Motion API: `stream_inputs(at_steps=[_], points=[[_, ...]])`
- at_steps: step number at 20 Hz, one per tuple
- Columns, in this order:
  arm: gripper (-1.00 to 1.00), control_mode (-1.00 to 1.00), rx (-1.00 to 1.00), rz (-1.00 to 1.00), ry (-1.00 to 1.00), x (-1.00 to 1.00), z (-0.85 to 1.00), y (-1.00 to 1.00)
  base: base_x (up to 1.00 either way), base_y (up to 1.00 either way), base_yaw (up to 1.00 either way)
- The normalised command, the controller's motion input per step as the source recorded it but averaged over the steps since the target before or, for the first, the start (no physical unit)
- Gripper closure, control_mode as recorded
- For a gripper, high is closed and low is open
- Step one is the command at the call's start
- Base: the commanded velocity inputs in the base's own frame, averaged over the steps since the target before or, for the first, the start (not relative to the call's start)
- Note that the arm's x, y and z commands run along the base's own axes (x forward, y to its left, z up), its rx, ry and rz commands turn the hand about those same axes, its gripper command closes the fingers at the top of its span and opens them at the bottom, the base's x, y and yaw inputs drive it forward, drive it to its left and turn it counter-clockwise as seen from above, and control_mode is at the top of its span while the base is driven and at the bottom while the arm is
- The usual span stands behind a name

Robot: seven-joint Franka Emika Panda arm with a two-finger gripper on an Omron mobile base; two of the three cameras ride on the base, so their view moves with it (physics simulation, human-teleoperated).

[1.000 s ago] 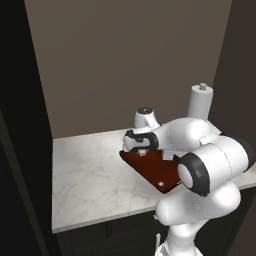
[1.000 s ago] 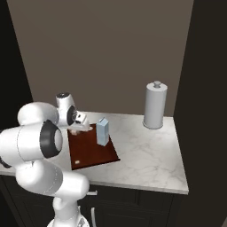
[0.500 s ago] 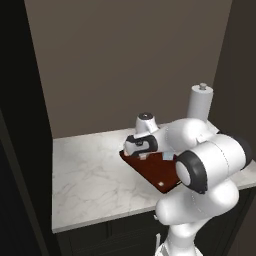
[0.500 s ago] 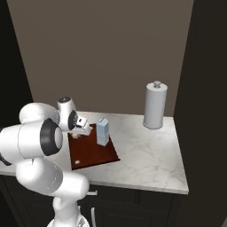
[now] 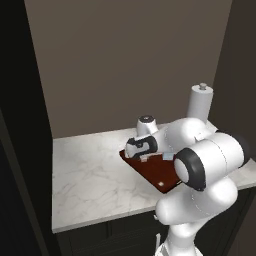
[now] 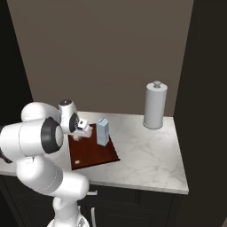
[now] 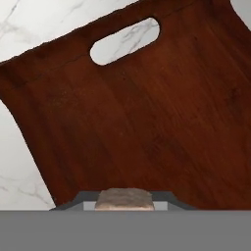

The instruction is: Take out the milk from the fridge and place it on the tray on the counter. Then take the sugar cube near the tray and place it in the tray.

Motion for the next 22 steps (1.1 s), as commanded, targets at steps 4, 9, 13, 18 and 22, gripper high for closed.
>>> stream_inputs(at_steps=[4,9,13,18,22], points=[[1.00,-1.00,0.00,0.00,0.00,-0.01,-0.11,-0.04,0.00,0.00,0.00],[1.00,-1.00,0.00,0.00,0.00,-0.02,-0.14,-0.02,0.00,0.00,0.00],[1.00,-1.00,0.00,0.00,-0.01,-0.08,-0.10,-0.06,0.00,0.00,0.00],[-1.00,-1.00,0.00,0.00,0.00,-0.06,-0.15,-0.01,0.00,0.00,0.00],[-1.00,-1.00,0.00,0.00,-0.01,-0.19,0.00,0.00,0.00,0.00,0.00]])
